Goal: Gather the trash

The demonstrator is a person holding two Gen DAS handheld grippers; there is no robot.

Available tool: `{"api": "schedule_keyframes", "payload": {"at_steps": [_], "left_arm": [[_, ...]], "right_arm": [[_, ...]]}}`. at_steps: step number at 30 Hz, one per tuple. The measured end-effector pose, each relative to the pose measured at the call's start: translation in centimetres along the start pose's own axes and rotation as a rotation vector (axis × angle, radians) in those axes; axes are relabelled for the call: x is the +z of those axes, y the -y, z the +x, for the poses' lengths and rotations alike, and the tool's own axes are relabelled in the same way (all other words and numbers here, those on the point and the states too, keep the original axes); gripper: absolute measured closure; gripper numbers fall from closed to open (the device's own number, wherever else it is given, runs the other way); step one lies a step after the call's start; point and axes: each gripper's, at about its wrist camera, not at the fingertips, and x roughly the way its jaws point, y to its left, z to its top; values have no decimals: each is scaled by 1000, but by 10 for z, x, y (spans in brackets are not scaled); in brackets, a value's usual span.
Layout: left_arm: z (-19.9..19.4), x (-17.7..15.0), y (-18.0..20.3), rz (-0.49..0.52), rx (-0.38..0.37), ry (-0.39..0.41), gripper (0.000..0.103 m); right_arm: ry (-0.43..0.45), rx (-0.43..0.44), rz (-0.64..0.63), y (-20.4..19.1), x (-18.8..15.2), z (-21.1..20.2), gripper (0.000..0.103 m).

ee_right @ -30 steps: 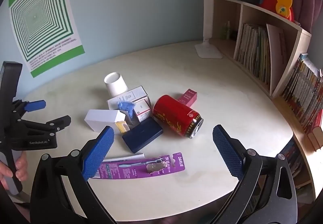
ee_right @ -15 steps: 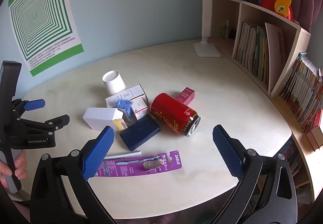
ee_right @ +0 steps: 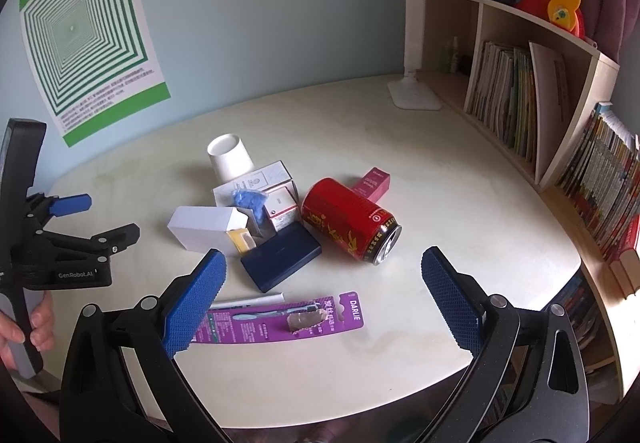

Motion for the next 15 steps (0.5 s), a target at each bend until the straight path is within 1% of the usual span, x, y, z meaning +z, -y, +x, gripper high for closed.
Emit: {"api": "schedule_keyframes", "payload": {"at_steps": [15], "left_arm": [[1,-2,-2,-11,-6,-6,6]], "right_arm": [[0,3,-3,-6,-1,2,6]]}}
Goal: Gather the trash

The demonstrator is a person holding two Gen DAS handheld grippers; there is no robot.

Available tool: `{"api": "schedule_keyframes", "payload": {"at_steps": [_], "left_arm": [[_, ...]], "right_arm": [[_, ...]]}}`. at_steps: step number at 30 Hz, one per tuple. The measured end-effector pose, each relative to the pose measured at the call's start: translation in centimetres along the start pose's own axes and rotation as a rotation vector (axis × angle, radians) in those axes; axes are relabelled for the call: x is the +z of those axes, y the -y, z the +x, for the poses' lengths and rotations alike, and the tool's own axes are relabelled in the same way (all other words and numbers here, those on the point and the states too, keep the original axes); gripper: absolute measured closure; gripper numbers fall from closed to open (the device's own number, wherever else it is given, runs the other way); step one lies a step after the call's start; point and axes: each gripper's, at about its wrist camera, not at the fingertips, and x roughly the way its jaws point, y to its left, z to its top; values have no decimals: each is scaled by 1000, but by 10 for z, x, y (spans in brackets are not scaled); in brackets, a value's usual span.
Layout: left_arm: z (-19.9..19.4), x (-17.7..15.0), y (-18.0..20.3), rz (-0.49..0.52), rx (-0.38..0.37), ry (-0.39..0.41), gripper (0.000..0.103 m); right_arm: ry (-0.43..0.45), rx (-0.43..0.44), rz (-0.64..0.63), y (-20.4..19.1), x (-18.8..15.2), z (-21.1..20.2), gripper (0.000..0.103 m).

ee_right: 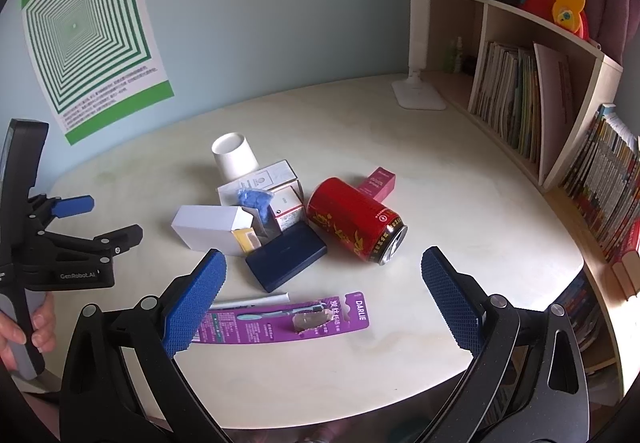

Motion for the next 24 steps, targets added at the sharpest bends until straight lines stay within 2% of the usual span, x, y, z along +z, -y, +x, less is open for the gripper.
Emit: {"api": "schedule_keyframes", "payload": {"at_steps": [24], "left_arm": [[4,-2,2,11,4,-20,7]], "right_arm": [[-12,3,5,3,-3,3,6]]}}
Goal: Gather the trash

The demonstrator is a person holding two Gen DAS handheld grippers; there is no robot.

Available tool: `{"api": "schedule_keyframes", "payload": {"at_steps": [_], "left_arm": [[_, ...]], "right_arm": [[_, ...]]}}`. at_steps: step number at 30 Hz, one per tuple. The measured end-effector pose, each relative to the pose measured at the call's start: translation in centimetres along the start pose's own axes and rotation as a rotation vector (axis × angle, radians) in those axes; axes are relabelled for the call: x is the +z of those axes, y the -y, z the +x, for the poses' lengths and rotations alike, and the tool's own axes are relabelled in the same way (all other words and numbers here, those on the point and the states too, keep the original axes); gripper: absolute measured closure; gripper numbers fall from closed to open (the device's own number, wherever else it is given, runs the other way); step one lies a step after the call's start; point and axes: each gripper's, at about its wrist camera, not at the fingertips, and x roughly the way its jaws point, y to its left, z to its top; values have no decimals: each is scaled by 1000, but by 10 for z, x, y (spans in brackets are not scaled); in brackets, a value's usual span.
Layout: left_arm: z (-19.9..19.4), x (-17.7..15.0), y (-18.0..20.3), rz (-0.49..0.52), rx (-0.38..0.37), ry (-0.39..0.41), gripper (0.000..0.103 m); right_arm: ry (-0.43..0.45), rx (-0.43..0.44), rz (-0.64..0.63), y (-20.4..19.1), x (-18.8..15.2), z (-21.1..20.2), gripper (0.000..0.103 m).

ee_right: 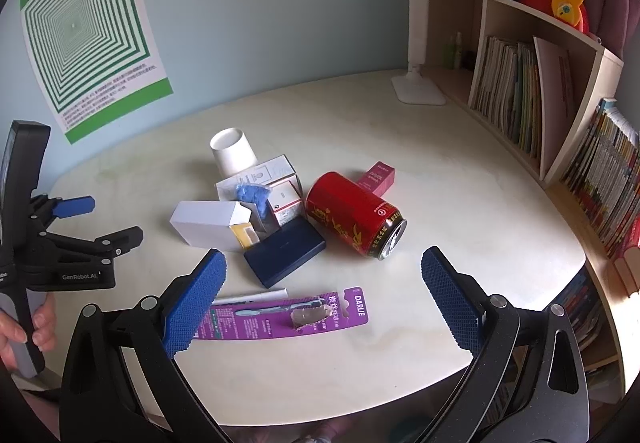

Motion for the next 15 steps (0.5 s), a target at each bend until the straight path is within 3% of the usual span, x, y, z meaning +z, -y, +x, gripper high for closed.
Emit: {"api": "schedule_keyframes", "payload": {"at_steps": [9,15], "left_arm": [[4,1,-1,5,-1,-7,7],[22,5,4,86,-38,-22,7]], "right_arm": [[-12,6,-14,-1,2,7,6],[-56,1,-84,-1,6,25,6]]}}
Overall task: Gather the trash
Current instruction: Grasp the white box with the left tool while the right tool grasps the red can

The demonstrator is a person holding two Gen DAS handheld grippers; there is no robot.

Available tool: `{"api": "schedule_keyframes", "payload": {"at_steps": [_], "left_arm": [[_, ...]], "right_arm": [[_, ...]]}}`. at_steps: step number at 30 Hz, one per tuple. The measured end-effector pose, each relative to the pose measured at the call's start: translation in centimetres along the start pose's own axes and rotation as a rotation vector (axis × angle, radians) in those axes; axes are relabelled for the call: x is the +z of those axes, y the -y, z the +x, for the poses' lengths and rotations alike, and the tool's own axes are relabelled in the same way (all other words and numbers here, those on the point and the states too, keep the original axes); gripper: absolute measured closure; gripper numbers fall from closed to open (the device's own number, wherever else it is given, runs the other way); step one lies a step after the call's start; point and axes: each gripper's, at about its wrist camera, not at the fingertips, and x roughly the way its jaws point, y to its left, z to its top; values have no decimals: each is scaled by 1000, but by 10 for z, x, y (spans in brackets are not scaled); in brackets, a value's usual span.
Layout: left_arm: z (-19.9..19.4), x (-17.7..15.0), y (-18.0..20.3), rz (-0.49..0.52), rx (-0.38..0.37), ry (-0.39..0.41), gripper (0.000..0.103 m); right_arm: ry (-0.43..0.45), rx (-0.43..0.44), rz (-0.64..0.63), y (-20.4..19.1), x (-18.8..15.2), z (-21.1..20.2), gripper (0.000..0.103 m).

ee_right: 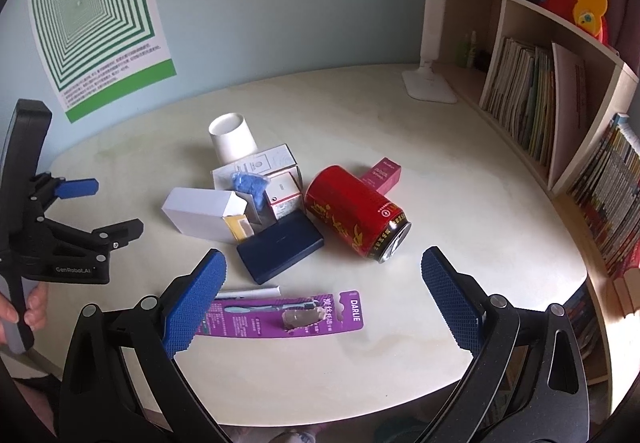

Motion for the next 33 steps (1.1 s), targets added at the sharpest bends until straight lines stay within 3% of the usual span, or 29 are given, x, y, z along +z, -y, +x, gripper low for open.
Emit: {"api": "schedule_keyframes", "payload": {"at_steps": [19,33], "left_arm": [[65,26,21,298,46,-73,6],[97,39,32,480,-32,-111,7]], "right_arm": [[-142,39,-136,21,30,77,6],[-312,82,-243,34,42,152,6]]}}
